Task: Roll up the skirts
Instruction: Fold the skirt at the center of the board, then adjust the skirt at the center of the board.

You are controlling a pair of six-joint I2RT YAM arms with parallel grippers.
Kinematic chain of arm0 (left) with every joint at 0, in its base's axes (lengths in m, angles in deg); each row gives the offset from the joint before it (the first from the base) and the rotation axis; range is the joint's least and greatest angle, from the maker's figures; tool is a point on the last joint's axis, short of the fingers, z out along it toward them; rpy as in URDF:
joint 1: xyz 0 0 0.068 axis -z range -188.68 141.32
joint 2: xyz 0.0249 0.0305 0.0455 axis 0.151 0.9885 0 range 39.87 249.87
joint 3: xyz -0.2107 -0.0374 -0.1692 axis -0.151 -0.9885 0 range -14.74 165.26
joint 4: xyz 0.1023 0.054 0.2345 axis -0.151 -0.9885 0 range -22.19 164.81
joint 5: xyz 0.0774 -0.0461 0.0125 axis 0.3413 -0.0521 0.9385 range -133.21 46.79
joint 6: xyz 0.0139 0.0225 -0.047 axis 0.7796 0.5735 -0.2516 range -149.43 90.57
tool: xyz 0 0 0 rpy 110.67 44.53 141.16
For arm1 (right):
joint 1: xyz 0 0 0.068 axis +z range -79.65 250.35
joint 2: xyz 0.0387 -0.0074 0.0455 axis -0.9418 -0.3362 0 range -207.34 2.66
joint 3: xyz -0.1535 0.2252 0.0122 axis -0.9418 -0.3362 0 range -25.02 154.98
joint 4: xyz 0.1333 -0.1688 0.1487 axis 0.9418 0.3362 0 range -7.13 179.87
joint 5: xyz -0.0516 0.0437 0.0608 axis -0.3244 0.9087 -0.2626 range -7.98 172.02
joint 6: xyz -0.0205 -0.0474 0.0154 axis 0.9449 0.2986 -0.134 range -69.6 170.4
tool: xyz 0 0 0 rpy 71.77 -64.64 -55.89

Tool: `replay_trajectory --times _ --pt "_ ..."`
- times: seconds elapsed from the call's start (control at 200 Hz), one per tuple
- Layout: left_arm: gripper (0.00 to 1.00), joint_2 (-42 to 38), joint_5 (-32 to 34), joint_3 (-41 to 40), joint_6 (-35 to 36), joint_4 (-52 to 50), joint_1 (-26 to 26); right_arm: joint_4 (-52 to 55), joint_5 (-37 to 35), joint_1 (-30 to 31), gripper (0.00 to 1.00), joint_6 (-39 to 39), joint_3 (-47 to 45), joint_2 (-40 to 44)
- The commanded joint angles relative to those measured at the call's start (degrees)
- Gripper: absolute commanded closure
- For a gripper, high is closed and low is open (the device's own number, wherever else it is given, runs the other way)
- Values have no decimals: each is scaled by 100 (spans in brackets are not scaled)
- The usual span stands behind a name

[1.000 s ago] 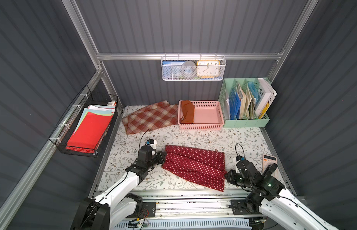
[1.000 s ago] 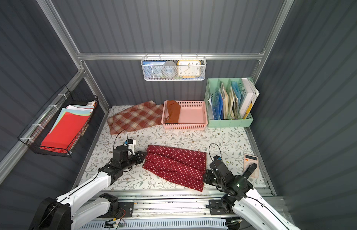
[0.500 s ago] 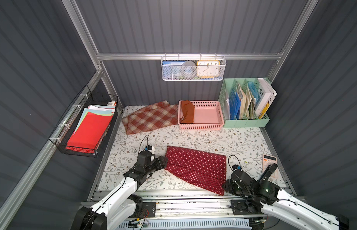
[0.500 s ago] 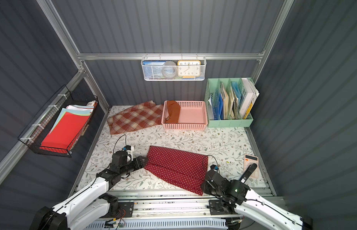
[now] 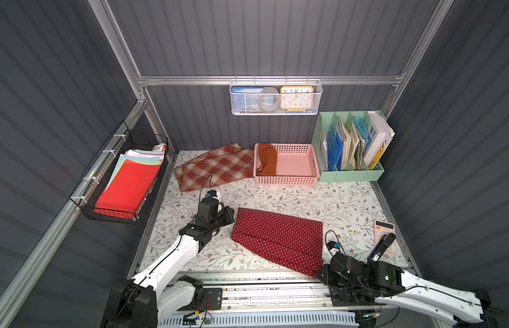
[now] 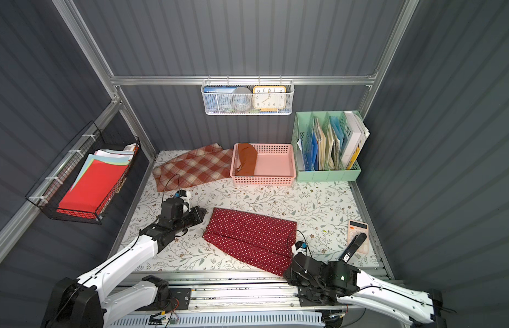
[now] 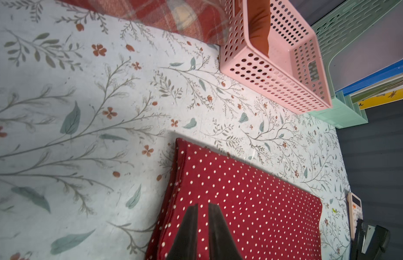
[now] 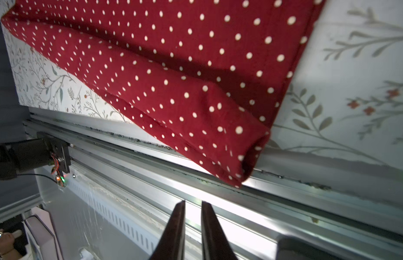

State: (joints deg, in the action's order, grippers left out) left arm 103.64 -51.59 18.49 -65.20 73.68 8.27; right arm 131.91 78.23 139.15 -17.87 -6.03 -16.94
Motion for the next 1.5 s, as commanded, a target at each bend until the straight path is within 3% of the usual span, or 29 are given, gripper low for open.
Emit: replay_trajectory --times 0.0,0.145,0.33,0.375,0.415,0.45,0.48,0.53,0.62,0.715,0.966,1.041,1.106,1.196,1.291,1.496 --pt "96 464 -282 246 131 332 -16 322 -1321 142 76 72 580 -15" --pt "97 1420 -771 500 -38 1078 1 -282 -2673 43 68 687 891 -955" --pt "99 2443 -1223 981 -74 1499 71 -1043 -2966 -685 66 1335 1431 -2827" --pt "98 2637 -1206 1135 -32 1411 89 -987 -2990 -972 60 1480 1634 -3198" --pt "89 2791 -1134 1304 -18 1084 89 -1019 -3003 -1257 50 1672 1750 -3454" --pt "72 2884 -962 1420 -100 863 81 -1061 -2974 -1542 44 1820 1799 -3658" --pt "56 2933 -720 1498 -112 655 80 -1137 -2861 -1806 42 1962 1823 -3787" --pt "41 2953 -351 1558 -116 400 81 -1247 -2566 -2247 41 2087 1780 -3942" --pt "34 2956 204 1601 -104 -63 80 -1741 -2028 -2735 40 2226 1513 -4080" --pt "33 3095 228 1667 69 -192 80 -2211 -1703 -2913 40 2309 1296 -4286" --pt "40 3746 -251 1631 201 -210 80 -2591 -1081 -3328 43 2424 1280 -5261" --pt "45 3814 -454 1566 272 -154 80 -2718 -857 -3418 49 2424 1240 -5451" --pt "56 3810 -569 1532 262 -28 80 -2796 -760 -3450 58 2456 1242 -5515" --pt "81 3729 -674 1495 262 120 80 -2706 -733 -3467 82 2472 1296 -5457" --pt "100 3608 -872 1458 292 394 80 -2720 -846 -3491 100 2532 1274 -5354" --pt "100 3199 -1085 1181 49 1013 80 -2741 -1044 -3871 100 2937 1714 -5529"
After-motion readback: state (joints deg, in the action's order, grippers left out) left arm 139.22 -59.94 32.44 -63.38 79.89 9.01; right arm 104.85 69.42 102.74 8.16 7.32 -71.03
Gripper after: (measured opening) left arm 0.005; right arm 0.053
